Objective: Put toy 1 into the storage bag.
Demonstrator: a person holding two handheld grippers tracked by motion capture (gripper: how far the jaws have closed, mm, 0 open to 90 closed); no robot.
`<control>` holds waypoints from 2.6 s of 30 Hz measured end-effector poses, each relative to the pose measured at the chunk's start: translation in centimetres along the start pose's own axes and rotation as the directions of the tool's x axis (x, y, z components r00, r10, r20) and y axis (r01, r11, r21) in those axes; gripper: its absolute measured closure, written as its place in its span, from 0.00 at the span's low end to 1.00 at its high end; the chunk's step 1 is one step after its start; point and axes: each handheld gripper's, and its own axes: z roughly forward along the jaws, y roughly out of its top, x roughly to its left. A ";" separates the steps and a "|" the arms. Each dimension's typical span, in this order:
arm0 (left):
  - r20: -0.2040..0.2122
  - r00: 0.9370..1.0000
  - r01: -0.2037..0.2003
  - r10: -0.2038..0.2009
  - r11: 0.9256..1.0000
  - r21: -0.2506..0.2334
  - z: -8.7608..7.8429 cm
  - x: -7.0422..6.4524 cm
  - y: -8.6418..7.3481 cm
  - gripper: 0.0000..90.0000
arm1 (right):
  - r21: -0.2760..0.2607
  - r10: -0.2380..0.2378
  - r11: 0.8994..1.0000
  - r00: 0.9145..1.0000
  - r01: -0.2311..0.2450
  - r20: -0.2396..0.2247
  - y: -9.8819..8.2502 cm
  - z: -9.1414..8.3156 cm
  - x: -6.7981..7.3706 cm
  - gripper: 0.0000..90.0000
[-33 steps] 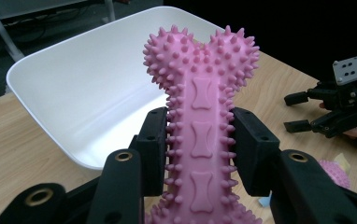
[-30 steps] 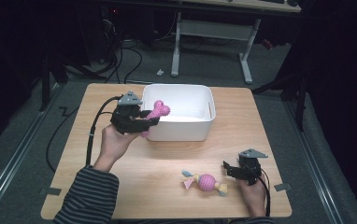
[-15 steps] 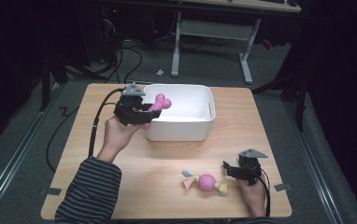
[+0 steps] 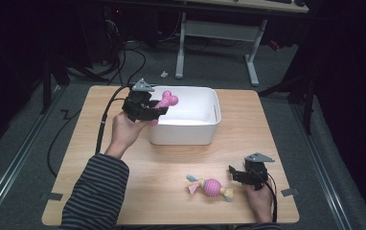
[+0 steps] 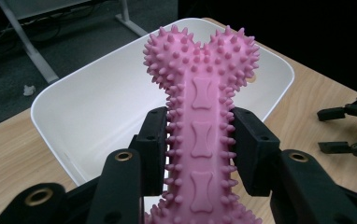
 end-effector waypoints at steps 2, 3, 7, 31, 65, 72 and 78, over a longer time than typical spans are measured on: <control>-0.008 1.000 -0.003 0.003 1.000 0.006 0.3 0.2 0.1 0.66 | 0.001 0.000 1.000 1.000 0.000 0.000 0.0 0.0 0.0 0.27; -0.005 1.000 -0.004 0.004 1.000 0.008 0.4 0.2 0.2 0.66 | 0.001 0.001 1.000 1.000 -0.001 0.000 0.0 0.0 0.0 0.27; -0.016 1.000 -0.010 0.010 1.000 0.016 1.0 0.6 0.3 0.66 | 0.001 -0.001 1.000 1.000 0.001 0.000 0.0 0.0 0.0 0.27; -0.029 0.999 0.028 -0.026 0.998 0.059 4.9 2.9 -0.5 0.65 | 0.000 0.000 1.000 1.000 0.000 0.000 0.0 0.0 0.0 0.27; -0.033 0.999 0.014 -0.008 0.984 0.177 7.5 3.2 -1.7 0.63 | 0.001 0.001 1.000 1.000 -0.001 0.000 0.0 0.0 0.0 0.27; -0.040 0.999 0.017 -0.012 0.990 0.143 6.5 3.3 -1.6 0.62 | 0.000 0.000 1.000 1.000 0.000 0.002 0.0 0.0 0.0 0.26; -0.049 0.999 0.030 -0.025 0.994 0.102 5.3 3.4 -2.2 0.61 | 0.001 0.001 1.000 1.000 -0.001 0.002 0.0 0.0 0.0 0.26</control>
